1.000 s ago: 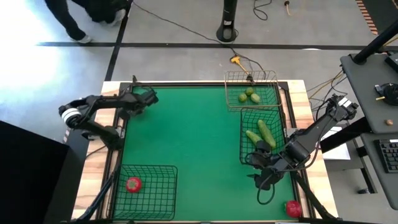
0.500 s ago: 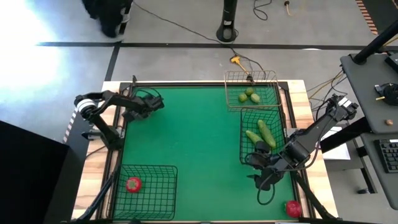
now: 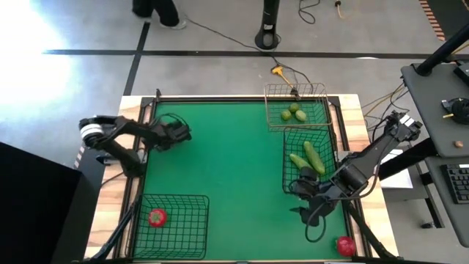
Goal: Sort produce into baskets
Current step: Put the top tomato into the bottom black wire basket, then put the tomato into the bottom black wire basket
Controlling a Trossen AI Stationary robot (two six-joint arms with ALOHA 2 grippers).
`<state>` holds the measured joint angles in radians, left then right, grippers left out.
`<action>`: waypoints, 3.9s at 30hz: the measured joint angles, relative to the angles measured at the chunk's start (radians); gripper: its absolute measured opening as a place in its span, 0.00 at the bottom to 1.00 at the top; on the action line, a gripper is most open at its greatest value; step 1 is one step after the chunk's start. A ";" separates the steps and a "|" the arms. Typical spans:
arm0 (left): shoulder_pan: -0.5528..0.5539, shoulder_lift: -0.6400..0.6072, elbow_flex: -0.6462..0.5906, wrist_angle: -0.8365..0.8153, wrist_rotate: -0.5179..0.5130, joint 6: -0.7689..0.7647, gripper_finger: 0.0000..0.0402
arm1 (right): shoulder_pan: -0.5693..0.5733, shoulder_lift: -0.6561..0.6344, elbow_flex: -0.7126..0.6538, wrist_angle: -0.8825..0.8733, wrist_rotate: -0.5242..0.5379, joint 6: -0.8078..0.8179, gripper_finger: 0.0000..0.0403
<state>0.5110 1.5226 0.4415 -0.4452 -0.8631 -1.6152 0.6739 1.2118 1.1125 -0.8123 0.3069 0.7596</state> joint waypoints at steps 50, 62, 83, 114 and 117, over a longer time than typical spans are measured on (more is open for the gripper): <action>-1.432 0.194 0.699 -0.466 0.645 -0.075 0.72 | -0.162 0.000 0.226 0.137 0.004 -0.501 0.84; -1.388 0.209 0.702 -0.505 0.713 -0.095 0.77 | -0.161 0.000 0.226 0.138 0.009 -0.510 0.84; -1.381 0.205 1.233 -1.101 0.250 0.133 0.84 | -0.154 0.001 0.247 0.221 0.034 -0.563 0.84; -0.780 0.216 1.020 0.199 0.296 1.677 0.80 | 0.319 0.470 0.191 -0.072 -0.682 1.184 0.79; -0.781 0.216 1.006 0.198 0.300 1.678 0.80 | 0.316 0.484 0.191 -0.142 -0.763 1.186 0.77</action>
<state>-0.2703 1.7390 1.4479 -0.2474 -0.5632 0.0631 0.9903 1.6960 1.3037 -0.9544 -0.4560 1.9451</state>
